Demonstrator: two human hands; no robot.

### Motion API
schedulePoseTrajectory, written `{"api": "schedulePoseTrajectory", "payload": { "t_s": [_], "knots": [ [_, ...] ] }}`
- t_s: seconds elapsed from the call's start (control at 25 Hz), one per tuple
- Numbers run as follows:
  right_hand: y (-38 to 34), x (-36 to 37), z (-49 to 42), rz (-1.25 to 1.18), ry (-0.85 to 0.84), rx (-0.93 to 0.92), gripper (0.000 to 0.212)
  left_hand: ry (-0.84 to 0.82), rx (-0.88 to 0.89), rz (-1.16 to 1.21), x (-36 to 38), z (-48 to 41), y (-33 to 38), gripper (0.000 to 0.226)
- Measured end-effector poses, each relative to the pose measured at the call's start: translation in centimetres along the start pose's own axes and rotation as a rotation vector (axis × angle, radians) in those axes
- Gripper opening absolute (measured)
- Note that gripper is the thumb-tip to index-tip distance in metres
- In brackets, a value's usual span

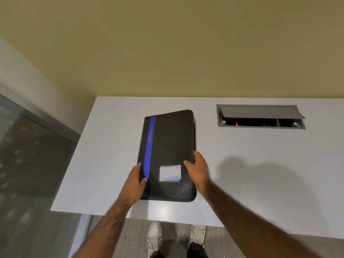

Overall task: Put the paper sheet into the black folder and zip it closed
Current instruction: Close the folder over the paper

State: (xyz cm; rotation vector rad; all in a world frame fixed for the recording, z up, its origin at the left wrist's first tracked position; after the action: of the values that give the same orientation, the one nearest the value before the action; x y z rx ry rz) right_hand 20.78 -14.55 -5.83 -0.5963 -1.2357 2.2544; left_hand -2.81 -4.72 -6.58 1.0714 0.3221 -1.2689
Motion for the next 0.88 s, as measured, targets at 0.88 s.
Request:
{"api": "schedulePoseTrajectory", "payload": {
  "t_s": [0.88],
  "knots": [
    [3.2,0.3,-1.0,0.530,0.292,-0.099,0.036,-0.009,0.198,-0.095,-2.9,-1.6,-7.6,0.049]
  ]
}}
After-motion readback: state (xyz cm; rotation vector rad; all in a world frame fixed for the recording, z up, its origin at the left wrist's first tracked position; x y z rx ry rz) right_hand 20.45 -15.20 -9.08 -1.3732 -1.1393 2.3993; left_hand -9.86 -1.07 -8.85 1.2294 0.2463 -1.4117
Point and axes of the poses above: each hand's wrist, its own z-axis away from the middle knuckle, its own x-axis out of the palm, y = z × x, the point moved 5 cm from there along -z, towards the middle knuckle, and after that the axes turned 9 degrees about -z, right-handed, at the moved point
